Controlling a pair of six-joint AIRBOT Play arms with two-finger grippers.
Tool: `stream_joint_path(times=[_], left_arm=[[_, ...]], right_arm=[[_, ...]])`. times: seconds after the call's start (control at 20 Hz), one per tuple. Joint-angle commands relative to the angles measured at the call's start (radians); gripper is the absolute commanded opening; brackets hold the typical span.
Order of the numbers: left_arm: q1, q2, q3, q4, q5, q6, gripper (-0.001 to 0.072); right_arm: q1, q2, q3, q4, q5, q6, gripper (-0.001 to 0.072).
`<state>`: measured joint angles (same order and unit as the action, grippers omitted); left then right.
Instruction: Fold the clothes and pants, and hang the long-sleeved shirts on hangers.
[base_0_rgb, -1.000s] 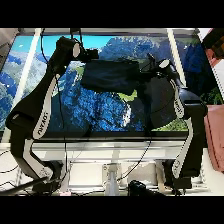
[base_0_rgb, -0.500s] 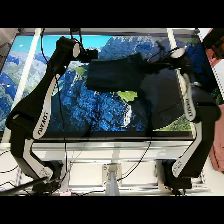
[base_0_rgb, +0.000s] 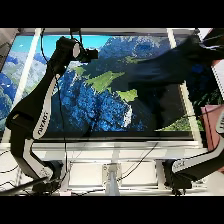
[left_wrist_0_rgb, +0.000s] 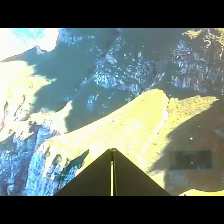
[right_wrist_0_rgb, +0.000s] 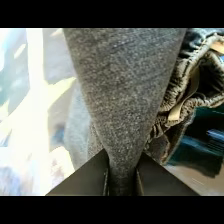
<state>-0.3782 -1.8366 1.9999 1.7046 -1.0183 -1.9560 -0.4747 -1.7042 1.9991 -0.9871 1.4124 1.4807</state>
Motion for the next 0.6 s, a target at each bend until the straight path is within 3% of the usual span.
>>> stream_joint_path(times=[0.0, 0.3, 0.55], left_arm=[[0.000, -0.001, 0.000, 0.000, 0.000, 0.000, 0.0041], [0.000, -0.001, 0.000, 0.000, 0.000, 0.000, 0.0041], [0.000, -0.001, 0.000, 0.000, 0.000, 0.000, 0.0041]], right_arm=[[-0.200, 0.124, 0.001, -0.142, 0.063, 0.110, 0.0040], [-0.468, 0.293, 0.000, -0.554, 0.117, 0.278, 0.0040], [-0.671, 0.309, -0.055, -0.756, 0.430, 0.228, 0.0040]])
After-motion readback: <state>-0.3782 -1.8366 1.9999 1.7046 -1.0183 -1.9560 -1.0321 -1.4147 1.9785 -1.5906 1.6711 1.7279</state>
